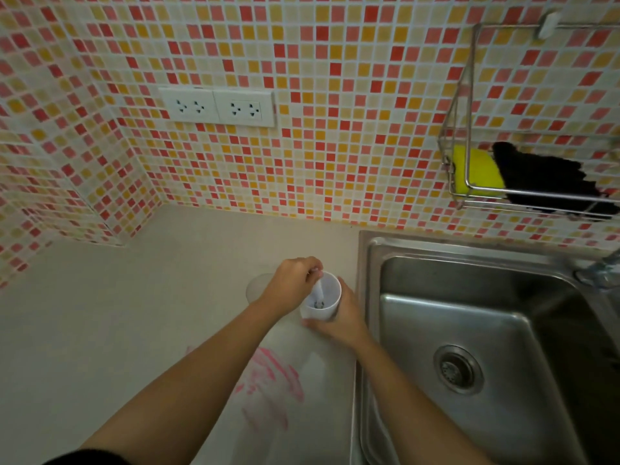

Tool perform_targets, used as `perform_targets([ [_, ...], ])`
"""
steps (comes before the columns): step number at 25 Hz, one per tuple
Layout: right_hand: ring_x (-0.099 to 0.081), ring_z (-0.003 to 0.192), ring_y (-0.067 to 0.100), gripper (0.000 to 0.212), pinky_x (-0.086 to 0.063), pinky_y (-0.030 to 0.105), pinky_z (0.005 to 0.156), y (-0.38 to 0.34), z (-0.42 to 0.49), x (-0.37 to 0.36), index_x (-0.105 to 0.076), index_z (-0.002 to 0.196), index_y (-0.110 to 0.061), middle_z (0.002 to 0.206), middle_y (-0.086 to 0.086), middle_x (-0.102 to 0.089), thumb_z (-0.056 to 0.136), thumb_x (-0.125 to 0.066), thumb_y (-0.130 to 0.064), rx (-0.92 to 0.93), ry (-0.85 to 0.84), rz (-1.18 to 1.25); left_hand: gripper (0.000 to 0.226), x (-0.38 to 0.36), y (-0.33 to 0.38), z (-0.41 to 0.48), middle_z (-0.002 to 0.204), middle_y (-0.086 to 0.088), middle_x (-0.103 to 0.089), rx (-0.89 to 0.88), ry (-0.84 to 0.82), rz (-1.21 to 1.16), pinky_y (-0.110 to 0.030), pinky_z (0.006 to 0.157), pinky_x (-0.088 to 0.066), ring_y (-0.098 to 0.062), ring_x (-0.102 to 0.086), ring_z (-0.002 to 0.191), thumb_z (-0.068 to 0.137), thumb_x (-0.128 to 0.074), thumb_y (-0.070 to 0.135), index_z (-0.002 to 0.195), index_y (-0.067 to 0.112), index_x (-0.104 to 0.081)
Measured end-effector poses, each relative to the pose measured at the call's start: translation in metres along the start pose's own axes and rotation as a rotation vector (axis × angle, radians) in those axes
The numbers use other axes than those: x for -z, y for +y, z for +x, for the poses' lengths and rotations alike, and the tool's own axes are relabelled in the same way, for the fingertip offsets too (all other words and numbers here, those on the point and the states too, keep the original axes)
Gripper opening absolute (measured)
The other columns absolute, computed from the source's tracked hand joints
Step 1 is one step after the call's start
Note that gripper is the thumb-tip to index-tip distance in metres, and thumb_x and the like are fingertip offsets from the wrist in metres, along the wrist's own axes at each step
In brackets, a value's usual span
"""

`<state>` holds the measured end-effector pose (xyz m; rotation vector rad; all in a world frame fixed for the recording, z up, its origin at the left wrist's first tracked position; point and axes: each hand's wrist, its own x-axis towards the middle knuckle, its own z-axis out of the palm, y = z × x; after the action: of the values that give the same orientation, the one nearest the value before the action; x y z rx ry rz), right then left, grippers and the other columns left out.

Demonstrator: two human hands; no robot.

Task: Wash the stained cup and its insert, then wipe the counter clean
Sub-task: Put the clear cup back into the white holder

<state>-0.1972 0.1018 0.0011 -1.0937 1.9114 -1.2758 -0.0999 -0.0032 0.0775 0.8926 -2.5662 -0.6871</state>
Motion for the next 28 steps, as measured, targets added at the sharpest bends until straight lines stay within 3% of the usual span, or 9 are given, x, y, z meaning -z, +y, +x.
perform_targets([
  [3,-0.055,0.114,0.007,0.091,-0.047,0.029,0.096,0.002,-0.002,-0.005,-0.045,0.132,-0.024,0.128,-0.006,-0.056,0.053,-0.087,-0.04,-0.035,0.004,0.036,0.018,-0.007,-0.007,0.003,0.094,-0.016,-0.071,-0.088,-0.038,0.056,-0.03,0.076,-0.044,-0.031,-0.065,0.085,0.092,-0.053,0.011,0.098,0.003,-0.068],
  [7,-0.054,0.108,-0.006,0.074,-0.046,0.014,0.09,0.004,-0.002,-0.003,-0.045,0.119,-0.043,0.118,-0.019,-0.056,0.06,-0.087,-0.028,-0.029,-0.009,0.01,0.021,-0.011,-0.015,0.003,0.102,-0.017,-0.07,-0.199,-0.099,0.117,-0.033,0.082,-0.046,-0.032,-0.065,0.092,0.092,-0.053,0.011,0.105,0.003,-0.067],
  [12,-0.059,0.105,0.001,0.077,-0.052,0.031,0.089,0.009,0.001,-0.004,-0.045,0.122,-0.039,0.117,-0.014,-0.06,0.055,-0.085,-0.035,-0.036,-0.001,-0.007,0.03,-0.011,-0.014,0.003,0.117,-0.013,-0.067,-0.165,-0.223,0.197,-0.029,0.088,-0.043,-0.029,-0.062,0.105,0.093,-0.053,0.021,0.119,0.01,-0.062],
  [16,-0.059,0.105,0.004,0.078,-0.05,0.026,0.087,0.009,0.0,-0.006,-0.047,0.12,-0.033,0.117,-0.009,-0.06,0.054,-0.086,-0.037,-0.017,0.036,-0.011,0.042,0.015,-0.02,-0.008,0.123,-0.011,-0.063,0.003,-0.065,-0.213,-0.012,0.09,-0.04,-0.02,-0.061,0.11,0.086,-0.065,0.016,0.127,0.008,-0.057],
  [19,-0.055,0.106,0.008,0.085,-0.043,0.022,0.086,0.008,0.0,-0.006,-0.045,0.122,-0.027,0.116,-0.008,-0.056,0.051,-0.091,-0.029,-0.019,0.046,-0.01,0.06,0.038,-0.055,-0.026,0.135,-0.011,-0.054,0.13,0.06,-0.231,-0.016,0.1,-0.036,-0.02,-0.053,0.122,0.079,-0.062,0.001,0.136,0.011,-0.046],
  [23,-0.051,0.105,0.008,0.09,-0.039,0.021,0.084,0.009,-0.001,-0.006,-0.042,0.125,-0.021,0.116,-0.008,-0.052,0.049,-0.092,-0.022,-0.028,0.007,-0.015,0.097,0.039,-0.098,-0.051,0.151,-0.006,-0.031,0.361,-0.186,-0.244,-0.034,0.11,-0.033,-0.022,-0.033,0.138,0.069,-0.076,0.013,0.148,0.017,-0.02],
  [25,-0.054,0.104,0.01,0.088,-0.042,0.022,0.082,0.007,-0.003,-0.007,-0.041,0.12,-0.027,0.115,-0.007,-0.054,0.046,-0.09,-0.03,-0.057,0.018,-0.001,0.105,0.024,-0.101,-0.056,0.15,-0.003,-0.032,0.379,-0.255,-0.312,-0.03,0.103,-0.037,-0.021,-0.034,0.136,0.065,-0.081,0.015,0.148,0.018,-0.017],
  [28,-0.057,0.107,0.014,0.091,-0.049,0.028,0.083,0.008,-0.007,-0.001,-0.043,0.121,-0.03,0.119,-0.004,-0.057,0.041,-0.086,-0.04,-0.105,0.087,0.063,0.093,0.006,-0.093,-0.054,0.133,0.001,-0.045,0.418,-0.142,-0.467,-0.022,0.085,-0.042,-0.018,-0.046,0.123,0.063,-0.085,0.016,0.138,0.018,-0.03],
])
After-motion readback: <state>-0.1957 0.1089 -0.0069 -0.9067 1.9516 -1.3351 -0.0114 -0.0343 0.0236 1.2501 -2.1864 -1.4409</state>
